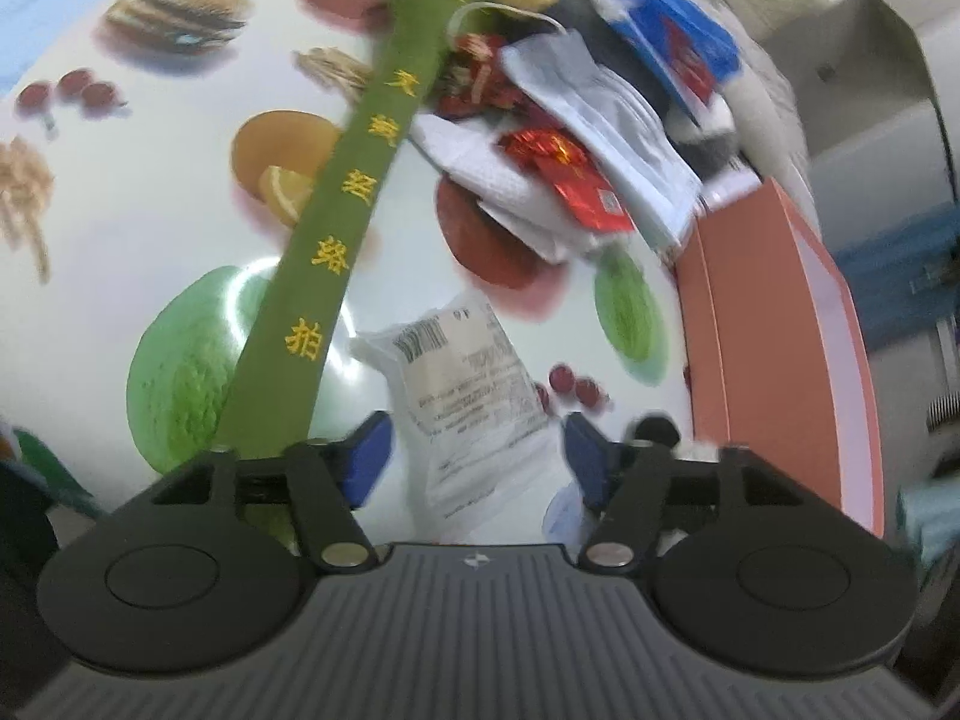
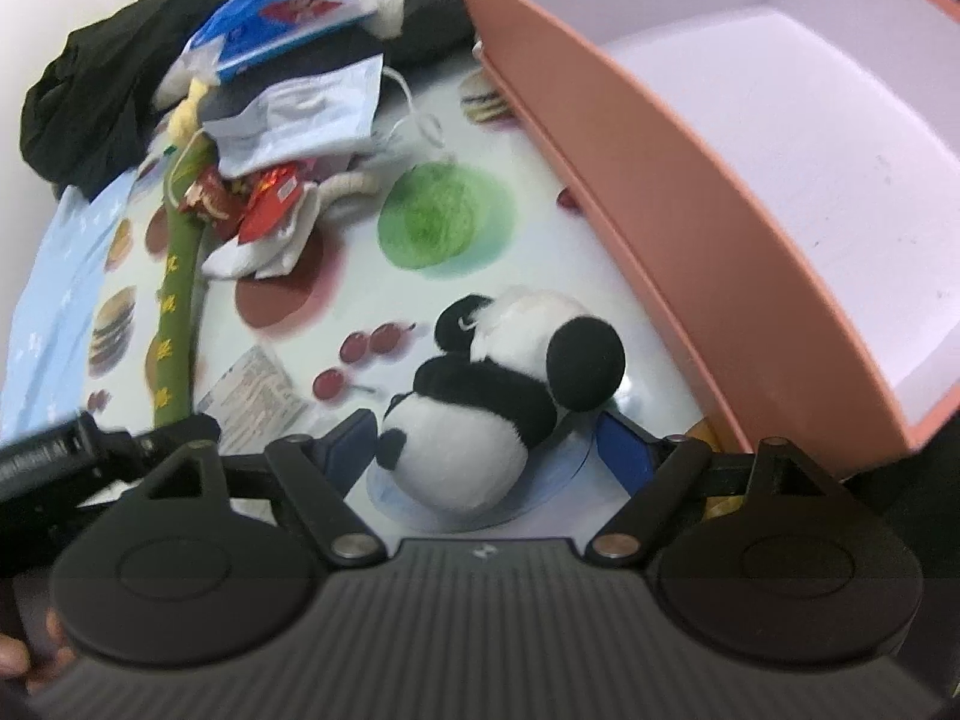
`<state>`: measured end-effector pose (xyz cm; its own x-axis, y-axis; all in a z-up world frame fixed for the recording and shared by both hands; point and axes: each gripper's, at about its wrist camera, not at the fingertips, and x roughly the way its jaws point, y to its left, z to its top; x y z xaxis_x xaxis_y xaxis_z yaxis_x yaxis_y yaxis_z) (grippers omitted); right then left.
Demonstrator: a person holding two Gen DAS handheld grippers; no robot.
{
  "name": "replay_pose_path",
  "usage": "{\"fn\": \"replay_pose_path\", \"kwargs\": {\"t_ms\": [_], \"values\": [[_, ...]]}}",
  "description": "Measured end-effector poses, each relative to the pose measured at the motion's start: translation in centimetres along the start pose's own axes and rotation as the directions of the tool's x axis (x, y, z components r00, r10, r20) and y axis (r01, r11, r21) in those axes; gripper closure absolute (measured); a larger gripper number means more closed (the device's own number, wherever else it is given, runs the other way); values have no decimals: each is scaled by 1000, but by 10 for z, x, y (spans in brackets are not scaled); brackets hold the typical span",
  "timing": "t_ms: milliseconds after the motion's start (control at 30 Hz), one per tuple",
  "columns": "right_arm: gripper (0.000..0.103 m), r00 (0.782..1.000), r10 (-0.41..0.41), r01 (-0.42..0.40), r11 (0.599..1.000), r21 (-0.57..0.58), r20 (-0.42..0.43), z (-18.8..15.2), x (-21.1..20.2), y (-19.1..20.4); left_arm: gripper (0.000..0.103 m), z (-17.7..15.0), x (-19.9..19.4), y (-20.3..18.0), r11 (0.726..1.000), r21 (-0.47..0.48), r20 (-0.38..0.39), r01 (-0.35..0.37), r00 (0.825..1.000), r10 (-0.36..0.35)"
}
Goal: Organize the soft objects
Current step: 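Lift the panda plush with the right gripper while the left gripper grasps the white sachet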
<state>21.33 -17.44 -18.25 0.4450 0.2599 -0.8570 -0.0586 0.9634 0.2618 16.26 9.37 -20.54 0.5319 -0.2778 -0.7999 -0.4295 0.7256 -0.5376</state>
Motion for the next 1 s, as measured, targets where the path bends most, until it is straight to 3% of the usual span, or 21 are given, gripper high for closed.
{"fn": "replay_pose_path", "kwargs": {"t_ms": [33,133,267,567,767,933,1000], "values": [[21,1000,-3,3,1000,-2,5,0,1,1,22,1,1,-1,1000,-21,10,-5,1000,5],[21,1000,-7,7,1000,-5,5,-3,7,4,21,4,6,-6,998,-63,27,-18,999,20],[22,999,-27,28,999,-39,22,-6,13,9,21,8,20,-14,992,-72,27,-100,994,102],[31,999,5,-1,995,-98,33,-7,13,7,21,8,40,-41,969,94,56,-228,973,224],[32,999,31,-28,994,-103,32,-8,11,0,21,8,52,-59,914,242,79,-325,946,316],[32,998,52,-49,993,-109,23,-8,14,-5,22,5,61,-63,883,315,70,-346,937,342],[32,998,61,-59,990,-124,13,-8,17,-6,27,3,62,-63,875,337,79,-348,936,342]]}}
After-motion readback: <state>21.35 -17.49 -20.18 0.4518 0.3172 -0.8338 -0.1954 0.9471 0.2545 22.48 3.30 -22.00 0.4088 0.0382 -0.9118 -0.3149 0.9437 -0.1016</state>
